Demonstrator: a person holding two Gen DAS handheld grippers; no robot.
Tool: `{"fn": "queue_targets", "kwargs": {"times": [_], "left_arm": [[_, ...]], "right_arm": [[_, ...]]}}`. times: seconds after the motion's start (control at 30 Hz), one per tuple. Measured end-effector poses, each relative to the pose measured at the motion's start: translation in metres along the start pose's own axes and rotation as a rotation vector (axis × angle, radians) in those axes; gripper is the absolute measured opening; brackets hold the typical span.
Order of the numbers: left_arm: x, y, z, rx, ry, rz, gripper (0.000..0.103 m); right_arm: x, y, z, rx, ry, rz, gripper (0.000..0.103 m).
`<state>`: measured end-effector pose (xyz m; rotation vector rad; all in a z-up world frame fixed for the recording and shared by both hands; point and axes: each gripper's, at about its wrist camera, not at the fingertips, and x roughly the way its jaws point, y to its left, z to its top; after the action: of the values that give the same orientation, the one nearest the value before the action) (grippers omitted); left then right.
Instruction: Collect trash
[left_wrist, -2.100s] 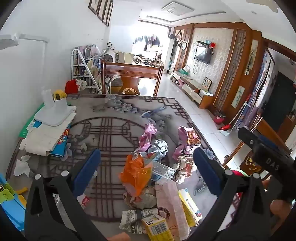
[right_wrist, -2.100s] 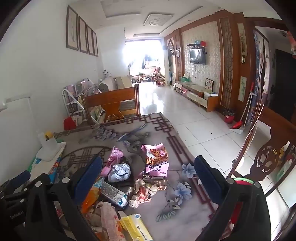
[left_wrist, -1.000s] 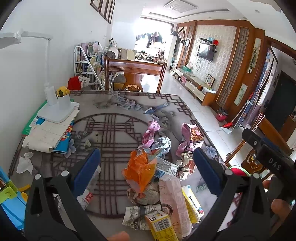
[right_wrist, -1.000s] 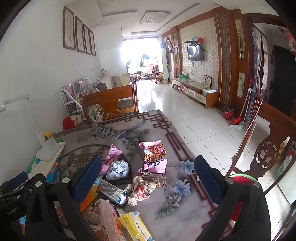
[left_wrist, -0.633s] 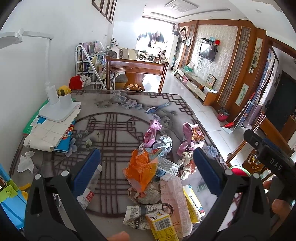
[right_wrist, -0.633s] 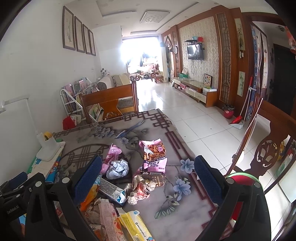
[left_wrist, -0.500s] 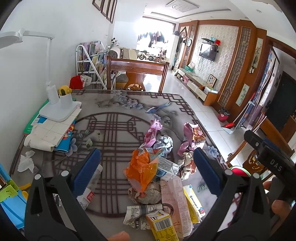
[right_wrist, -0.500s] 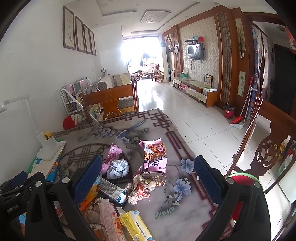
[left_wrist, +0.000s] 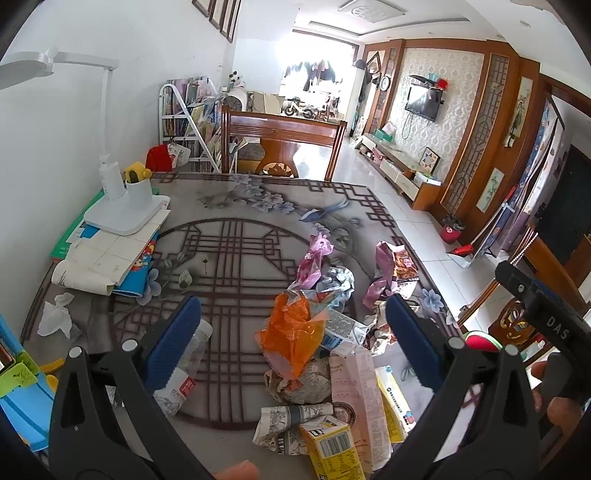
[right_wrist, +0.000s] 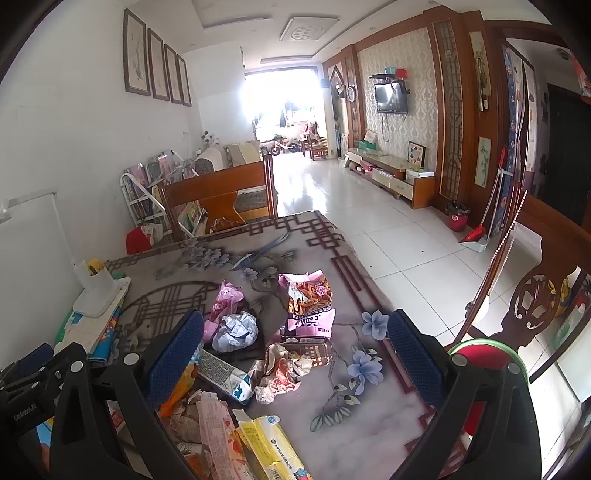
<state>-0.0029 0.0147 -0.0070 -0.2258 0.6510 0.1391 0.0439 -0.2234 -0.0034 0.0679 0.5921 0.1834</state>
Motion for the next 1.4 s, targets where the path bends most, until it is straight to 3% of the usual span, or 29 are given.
{"fn": "queue_targets", "kwargs": {"times": [0.87, 1.03, 1.2, 1.33, 1.4], "left_arm": [[0.005, 0.001, -0.004, 0.013, 0.018, 0.003, 0.098], [0.017, 0.022, -0.014, 0.067, 0.082, 0.036, 0.098], [0.035, 0.079, -0.035, 0.007, 0.203, 0.087, 0.098], [0.059, 0.108, -0.059, 0.02, 0.341, 0.089, 0.079], [0.069, 0.114, -0.067, 0.035, 0.388, 0.092, 0.076]], "right_arm": [[0.002, -0.007, -0.003, 0.022, 0.02, 0.001, 0.096], [0.004, -0.008, -0.004, 0.017, 0.037, 0.001, 0.096], [0.007, -0.012, -0.006, 0.029, 0.062, -0.002, 0.096], [0.012, -0.012, -0.009, 0.043, 0.095, 0.02, 0.096], [0.016, -0.01, -0.011, 0.035, 0.12, 0.035, 0.096]]}}
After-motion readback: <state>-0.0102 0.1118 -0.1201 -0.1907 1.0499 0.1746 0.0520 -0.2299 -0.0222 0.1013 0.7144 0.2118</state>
